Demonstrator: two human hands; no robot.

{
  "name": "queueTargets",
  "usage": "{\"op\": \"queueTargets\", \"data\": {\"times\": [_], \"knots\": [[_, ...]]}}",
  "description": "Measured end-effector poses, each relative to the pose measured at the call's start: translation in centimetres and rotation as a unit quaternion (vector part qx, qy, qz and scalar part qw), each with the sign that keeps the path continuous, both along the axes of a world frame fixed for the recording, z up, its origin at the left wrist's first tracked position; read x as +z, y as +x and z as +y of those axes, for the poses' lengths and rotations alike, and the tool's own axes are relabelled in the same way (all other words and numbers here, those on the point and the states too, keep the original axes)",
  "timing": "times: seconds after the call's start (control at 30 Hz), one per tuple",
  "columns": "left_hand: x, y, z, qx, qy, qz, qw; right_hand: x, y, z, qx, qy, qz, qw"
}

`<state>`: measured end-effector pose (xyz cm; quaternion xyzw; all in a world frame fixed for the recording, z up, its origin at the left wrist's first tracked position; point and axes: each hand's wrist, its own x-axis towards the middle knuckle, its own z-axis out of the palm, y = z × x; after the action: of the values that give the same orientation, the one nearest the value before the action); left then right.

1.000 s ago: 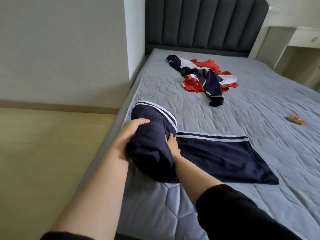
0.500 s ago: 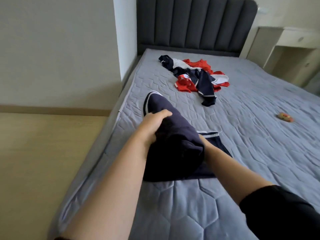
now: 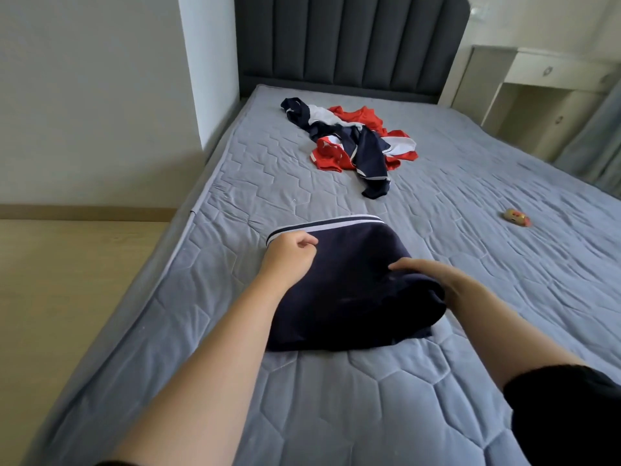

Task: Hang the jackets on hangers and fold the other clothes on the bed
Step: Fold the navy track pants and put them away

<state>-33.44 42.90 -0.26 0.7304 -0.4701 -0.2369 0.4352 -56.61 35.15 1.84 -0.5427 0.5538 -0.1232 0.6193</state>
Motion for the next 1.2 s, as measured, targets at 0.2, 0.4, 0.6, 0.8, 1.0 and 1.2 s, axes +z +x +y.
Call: {"op": "queueTargets", "data": {"times": [0.2,0.4,0.6,0.8,1.0,1.2], "knots": [[-1.6,3.3,0.7,0.081,-0.024,0.030,0.996,1.3,2.4,-0.6,0.058,-0.100,-0.067,0.991],[-2.7,4.4,1.0,0.073,0.035,0.210,0.974,-0.3,3.2,-0.2,-0.021,-0.068,-0.166,0.984],[-4.7,2.3,2.1,0.034,0.074,0.334,0.939,-3.1,-1.4,-1.2,-0.016,0.052,0.001,0.999],[-5.2,1.4,2.0,0.017,0.056,0.364,0.930,-2.2,1.5,-1.0,-0.031,-0.037,0.025,0.998],[-5.4,1.2,1.9,0.016,0.059,0.402,0.914,-1.5,-0.7,-2.9,-0.066,0.000,0.012,0.998],[-5.8,0.3,1.7,0.015,0.078,0.394,0.916,-4.9,-2.2,-2.8,-0.039,-0.064,0.169,0.983]]}}
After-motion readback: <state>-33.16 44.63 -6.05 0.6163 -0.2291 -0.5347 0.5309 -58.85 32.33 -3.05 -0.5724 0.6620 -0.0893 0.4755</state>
